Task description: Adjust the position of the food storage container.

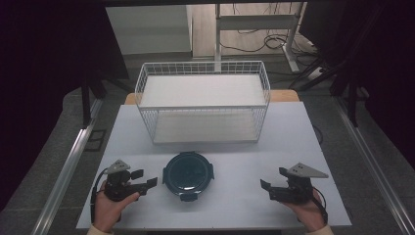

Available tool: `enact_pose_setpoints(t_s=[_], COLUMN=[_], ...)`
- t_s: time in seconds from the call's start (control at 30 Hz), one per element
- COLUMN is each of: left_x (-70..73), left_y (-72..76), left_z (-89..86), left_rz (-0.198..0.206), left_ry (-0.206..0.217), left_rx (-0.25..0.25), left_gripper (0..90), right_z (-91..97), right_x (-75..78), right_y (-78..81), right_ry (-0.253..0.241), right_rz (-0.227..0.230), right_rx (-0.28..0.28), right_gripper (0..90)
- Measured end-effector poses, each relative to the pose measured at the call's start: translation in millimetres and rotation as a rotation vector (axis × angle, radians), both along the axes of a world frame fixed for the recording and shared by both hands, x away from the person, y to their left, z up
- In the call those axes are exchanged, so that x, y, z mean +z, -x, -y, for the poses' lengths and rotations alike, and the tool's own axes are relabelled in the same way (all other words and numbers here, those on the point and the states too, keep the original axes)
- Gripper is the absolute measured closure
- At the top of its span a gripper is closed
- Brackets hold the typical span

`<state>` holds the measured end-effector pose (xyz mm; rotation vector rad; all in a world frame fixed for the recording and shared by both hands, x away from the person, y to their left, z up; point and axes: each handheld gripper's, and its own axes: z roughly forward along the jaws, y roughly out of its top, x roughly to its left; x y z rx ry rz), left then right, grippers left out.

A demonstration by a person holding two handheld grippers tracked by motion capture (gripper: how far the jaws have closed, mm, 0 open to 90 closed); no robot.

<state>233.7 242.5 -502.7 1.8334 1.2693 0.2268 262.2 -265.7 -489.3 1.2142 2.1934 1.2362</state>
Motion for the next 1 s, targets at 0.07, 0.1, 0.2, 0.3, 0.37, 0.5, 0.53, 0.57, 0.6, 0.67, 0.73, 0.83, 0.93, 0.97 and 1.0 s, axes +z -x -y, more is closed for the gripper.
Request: enact_pose_setpoints(t_s=[0.07, 0.1, 0.2, 0.3, 0.37, 0.5, 0.53, 0.57, 0.6, 0.67, 0.73, 0.83, 0.93, 0.97, 1.0], left_x=[-0.4, -0.8, -1.0, 0.6, 1.6, 0.9, 0.5, 0.4, 0.3, 0.3, 0.7, 1.9, 3.0, 3.4, 3.6], left_y=[-0.8, -1.2, -0.8, 0.6, 1.3, 2.1, 1.9, 1.6, 1.2, 0.8, 0.5, 0.7, 1.1, 1.3, 1.5], left_z=[-0.1, -0.3, -0.5, 0.0, 0.4, 0.6, 0.5, 0.3, 0.1, -0.5, -1.9, -3.1, -2.4, -2.0, -1.2], left_rz=[-0.001, 0.001, -0.001, 0.003, 0.005, 0.000, -0.001, -0.003, -0.005, -0.008, -0.015, -0.020, -0.025, -0.027, -0.025], left_ry=[0.000, -0.001, -0.004, -0.002, -0.002, -0.006, -0.006, -0.007, -0.006, -0.010, -0.002, 0.006, 0.007, 0.006, 0.002], left_rx=[0.001, 0.001, 0.004, 0.001, -0.001, -0.008, -0.009, -0.010, -0.010, 0.005, 0.015, 0.020, 0.013, 0.011, 0.010], left_gripper=[28.6, 28.6, 28.4, 28.0, 27.9, 27.6, 27.7, 27.8, 27.8, 28.0, 29.0, 30.7, 32.5, 34.0, 38.4], right_z=[0.3, 1.8, 3.7, 5.8, 6.3, 6.2, 5.6, 5.4, 5.4, 5.2, 5.5, 5.9, 6.1, 6.0, 5.3], right_x=[-0.4, -0.6, 0.1, 1.6, 1.9, 1.5, 1.0, 0.6, 0.6, -0.1, -0.5, -0.9, -0.8, -0.6, -0.6], right_y=[-0.4, -1.2, -0.8, 0.5, 1.4, 1.1, 0.9, 0.9, 0.9, 0.4, -0.6, -0.6, 0.0, 0.2, 0.4], right_ry=[-0.001, 0.005, -0.001, -0.004, 0.001, 0.000, 0.002, 0.003, 0.003, 0.005, 0.008, 0.011, 0.014, 0.017, 0.021], right_rz=[0.001, -0.009, -0.009, -0.009, -0.005, -0.010, -0.011, -0.013, -0.013, -0.019, -0.021, -0.025, -0.026, -0.024, -0.023], right_rx=[-0.010, -0.018, -0.024, -0.029, -0.027, -0.019, -0.018, -0.017, -0.017, -0.015, -0.017, -0.020, -0.020, -0.020, -0.016], right_gripper=[13.5, 14.2, 15.0, 16.0, 16.3, 17.5, 17.7, 18.0, 18.0, 18.6, 19.1, 19.5, 19.9, 20.1, 20.3])
